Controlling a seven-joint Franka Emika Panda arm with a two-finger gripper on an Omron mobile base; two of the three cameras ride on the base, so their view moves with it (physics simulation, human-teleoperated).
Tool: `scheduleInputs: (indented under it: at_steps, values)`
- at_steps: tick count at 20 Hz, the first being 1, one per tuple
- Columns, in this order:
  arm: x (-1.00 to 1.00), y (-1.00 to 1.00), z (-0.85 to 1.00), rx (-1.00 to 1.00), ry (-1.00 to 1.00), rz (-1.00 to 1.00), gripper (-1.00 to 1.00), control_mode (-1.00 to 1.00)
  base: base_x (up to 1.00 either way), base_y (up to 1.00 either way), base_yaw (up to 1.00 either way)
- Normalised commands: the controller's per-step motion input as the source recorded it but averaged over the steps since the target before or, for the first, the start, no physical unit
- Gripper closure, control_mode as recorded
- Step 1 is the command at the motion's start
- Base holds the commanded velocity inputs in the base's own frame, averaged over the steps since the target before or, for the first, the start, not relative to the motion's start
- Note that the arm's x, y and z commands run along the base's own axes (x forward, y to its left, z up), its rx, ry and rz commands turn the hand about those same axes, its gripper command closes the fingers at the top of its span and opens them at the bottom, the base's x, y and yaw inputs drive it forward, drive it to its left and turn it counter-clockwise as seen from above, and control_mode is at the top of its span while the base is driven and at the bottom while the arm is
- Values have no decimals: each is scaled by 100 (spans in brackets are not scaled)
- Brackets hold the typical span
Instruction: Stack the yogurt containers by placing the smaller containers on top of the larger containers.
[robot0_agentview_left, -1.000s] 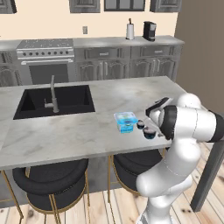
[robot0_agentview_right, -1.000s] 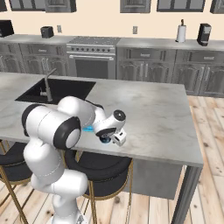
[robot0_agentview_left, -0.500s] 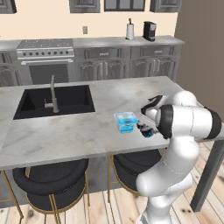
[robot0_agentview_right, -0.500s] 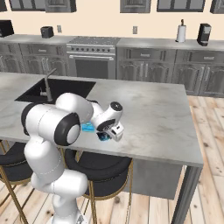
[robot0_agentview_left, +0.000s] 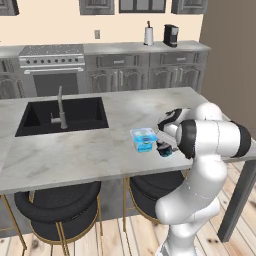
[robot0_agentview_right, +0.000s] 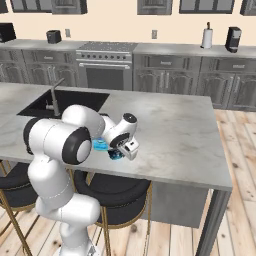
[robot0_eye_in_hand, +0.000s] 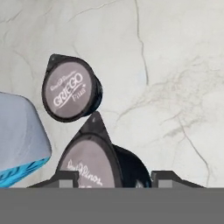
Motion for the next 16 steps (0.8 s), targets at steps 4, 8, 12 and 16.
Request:
scheduleInputs:
  at_steps: [4, 8, 12, 16]
  values:
    - [-15, -23, 0, 4, 0, 0, 100, -100, 0, 0, 0]
    - [-28, -38, 6, 11, -1, 0, 100, -100, 0, 0, 0]
    - [-22, -36, 25, 12, 0, 0, 100, -100, 0, 0, 0]
    - [-9, -19, 48, 12, 0, 0, 100, -100, 0, 0, 0]
